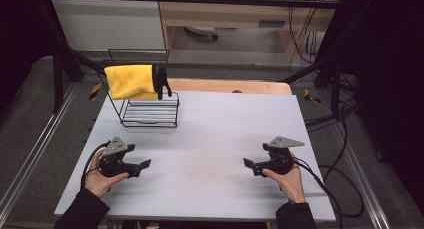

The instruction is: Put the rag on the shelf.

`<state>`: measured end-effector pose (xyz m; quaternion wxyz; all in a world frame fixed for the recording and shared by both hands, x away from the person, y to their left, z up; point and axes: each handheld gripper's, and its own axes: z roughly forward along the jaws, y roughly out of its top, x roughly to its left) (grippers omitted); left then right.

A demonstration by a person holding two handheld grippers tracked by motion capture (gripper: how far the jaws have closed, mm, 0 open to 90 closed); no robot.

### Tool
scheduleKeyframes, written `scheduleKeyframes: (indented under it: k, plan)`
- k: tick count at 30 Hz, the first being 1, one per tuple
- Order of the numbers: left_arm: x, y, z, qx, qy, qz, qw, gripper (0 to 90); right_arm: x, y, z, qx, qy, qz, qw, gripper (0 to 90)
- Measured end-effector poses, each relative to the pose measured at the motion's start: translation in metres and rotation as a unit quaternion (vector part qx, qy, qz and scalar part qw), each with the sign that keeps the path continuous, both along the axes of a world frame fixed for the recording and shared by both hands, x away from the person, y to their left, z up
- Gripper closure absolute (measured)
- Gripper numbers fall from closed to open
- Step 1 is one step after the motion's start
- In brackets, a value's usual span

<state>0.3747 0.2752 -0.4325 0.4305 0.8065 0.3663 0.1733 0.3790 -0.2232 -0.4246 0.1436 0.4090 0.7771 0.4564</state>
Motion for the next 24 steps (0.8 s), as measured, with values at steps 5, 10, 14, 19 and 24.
scheduleKeyframes:
  k: [5, 10, 14, 19, 24]
  plan:
    - [-0.002, 0.0, -0.004, 0.009, -0.004, -0.003, 0.9999, 12.0, -0.006, -0.018, -0.009, 0.0, 0.012, -0.006, 0.9999, 0.7]
    - [-0.003, 0.002, -0.007, 0.008, -0.007, -0.005, 0.9999, 11.1, -0.014, -0.031, -0.017, -0.019, 0.011, -0.01, 0.9997, 0.7]
    - [-0.004, 0.004, -0.01, 0.011, -0.003, -0.007, 0.9999, 10.5, -0.02, -0.039, -0.022, -0.012, 0.018, -0.009, 0.9997, 0.6]
    - [-0.004, 0.006, -0.012, 0.008, -0.002, -0.003, 1.0, 9.9, -0.024, -0.042, -0.026, -0.009, 0.022, -0.005, 0.9997, 0.6]
    - [-0.005, 0.007, -0.012, 0.007, -0.001, -0.002, 1.0, 9.9, -0.026, -0.041, -0.026, -0.01, 0.024, 0.004, 0.9996, 0.6]
